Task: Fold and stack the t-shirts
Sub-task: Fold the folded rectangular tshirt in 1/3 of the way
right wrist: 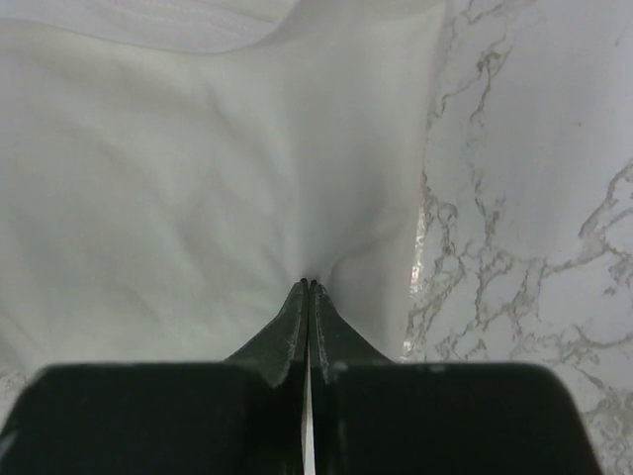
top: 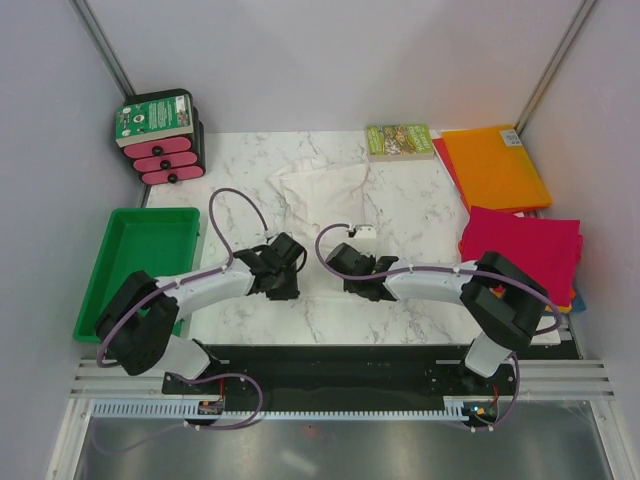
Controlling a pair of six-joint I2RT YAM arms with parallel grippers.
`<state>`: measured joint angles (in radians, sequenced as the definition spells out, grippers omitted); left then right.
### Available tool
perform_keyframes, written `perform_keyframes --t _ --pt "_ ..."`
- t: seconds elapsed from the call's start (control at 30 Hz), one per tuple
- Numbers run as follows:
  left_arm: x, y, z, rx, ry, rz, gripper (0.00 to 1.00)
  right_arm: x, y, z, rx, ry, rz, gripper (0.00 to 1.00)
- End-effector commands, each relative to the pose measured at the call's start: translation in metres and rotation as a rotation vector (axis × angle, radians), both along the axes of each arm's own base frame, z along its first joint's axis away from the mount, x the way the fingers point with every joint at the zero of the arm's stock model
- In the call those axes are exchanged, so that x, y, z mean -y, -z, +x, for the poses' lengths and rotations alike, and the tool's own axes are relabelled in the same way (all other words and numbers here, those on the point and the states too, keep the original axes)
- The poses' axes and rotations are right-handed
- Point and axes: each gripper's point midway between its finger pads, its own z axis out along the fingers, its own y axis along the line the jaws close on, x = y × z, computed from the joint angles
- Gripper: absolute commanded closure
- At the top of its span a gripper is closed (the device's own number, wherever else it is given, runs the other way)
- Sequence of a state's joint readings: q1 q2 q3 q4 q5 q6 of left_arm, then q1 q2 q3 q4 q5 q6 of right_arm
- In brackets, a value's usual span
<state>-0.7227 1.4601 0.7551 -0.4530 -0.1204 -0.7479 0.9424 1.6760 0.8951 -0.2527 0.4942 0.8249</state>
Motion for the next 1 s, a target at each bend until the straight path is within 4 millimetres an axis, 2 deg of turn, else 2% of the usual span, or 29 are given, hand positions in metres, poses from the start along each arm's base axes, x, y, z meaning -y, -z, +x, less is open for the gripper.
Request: perform_keyframes --t 0.0,0.03,0.1,0.13,0.17,0.2,0.23,0.27,0.3,0.43,0.47,0.57,0.63,0.8,0.83,0.87,0.9,0.93,0.97 --pt "0.000 -0.043 0.010 0.102 -0.053 -0.050 0.62 0.008 -0.045 0.012 0.102 0.074 0.011 0.90" --pt "0.000 -0.058 0.015 0.145 -0.051 -0.062 0.53 0.003 -0.062 0.022 0.141 0.062 0.014 0.80" --pt "0.006 -0.087 0.033 0.232 -0.045 -0.078 0.46 0.001 -0.080 0.032 0.180 0.056 -0.003 0.73" --pt "0.008 -0.095 0.039 0.253 -0.042 -0.081 0.43 -0.004 -0.093 0.042 0.200 0.061 0.011 0.72" --pt "0.013 -0.106 0.049 0.283 -0.028 -0.080 0.43 -0.003 -0.090 0.046 0.192 0.046 -0.021 0.73" --pt "0.015 -0.107 0.054 0.285 -0.023 -0.069 0.43 -0.008 -0.095 0.051 0.197 0.041 -0.014 0.77" --pt "0.016 -0.107 0.058 0.289 -0.007 -0.051 0.43 -0.005 -0.093 0.056 0.191 0.049 -0.025 0.91" --pt "0.022 -0.101 0.064 0.274 0.002 -0.036 0.44 -0.005 -0.084 0.059 0.176 0.042 -0.048 0.98" --pt "0.024 -0.099 0.066 0.266 0.008 -0.028 0.46 -0.007 -0.081 0.060 0.169 0.037 -0.052 1.00" --pt "0.030 -0.074 0.074 0.223 0.016 0.010 0.63 -0.007 -0.063 0.067 0.132 0.033 -0.073 1.00" --pt "0.032 -0.066 0.076 0.210 0.017 0.015 0.65 -0.007 -0.056 0.068 0.122 0.035 -0.077 1.00" --pt "0.035 -0.052 0.082 0.182 0.016 0.016 0.66 -0.009 -0.048 0.074 0.107 0.034 -0.069 1.00" --pt "0.035 -0.050 0.090 0.178 0.007 0.008 0.66 -0.011 -0.043 0.080 0.099 0.032 -0.075 1.00" --pt "0.029 -0.035 0.110 0.148 -0.014 0.025 0.65 -0.015 -0.050 0.107 0.123 0.039 -0.074 1.00" --pt "0.029 -0.034 0.113 0.141 -0.019 0.017 0.65 -0.014 -0.043 0.112 0.115 0.040 -0.085 1.00" --pt "0.029 -0.032 0.115 0.137 -0.021 0.015 0.65 -0.020 -0.048 0.119 0.120 0.035 -0.071 1.00" --pt "0.028 -0.029 0.115 0.127 -0.021 0.019 0.65 -0.017 -0.045 0.126 0.116 0.042 -0.074 1.00" --pt "0.027 -0.024 0.115 0.120 -0.019 0.025 0.65 -0.016 -0.036 0.130 0.101 0.038 -0.092 1.00" --pt "0.027 -0.021 0.114 0.113 -0.019 0.028 0.65 -0.018 -0.038 0.137 0.104 0.044 -0.085 1.00"
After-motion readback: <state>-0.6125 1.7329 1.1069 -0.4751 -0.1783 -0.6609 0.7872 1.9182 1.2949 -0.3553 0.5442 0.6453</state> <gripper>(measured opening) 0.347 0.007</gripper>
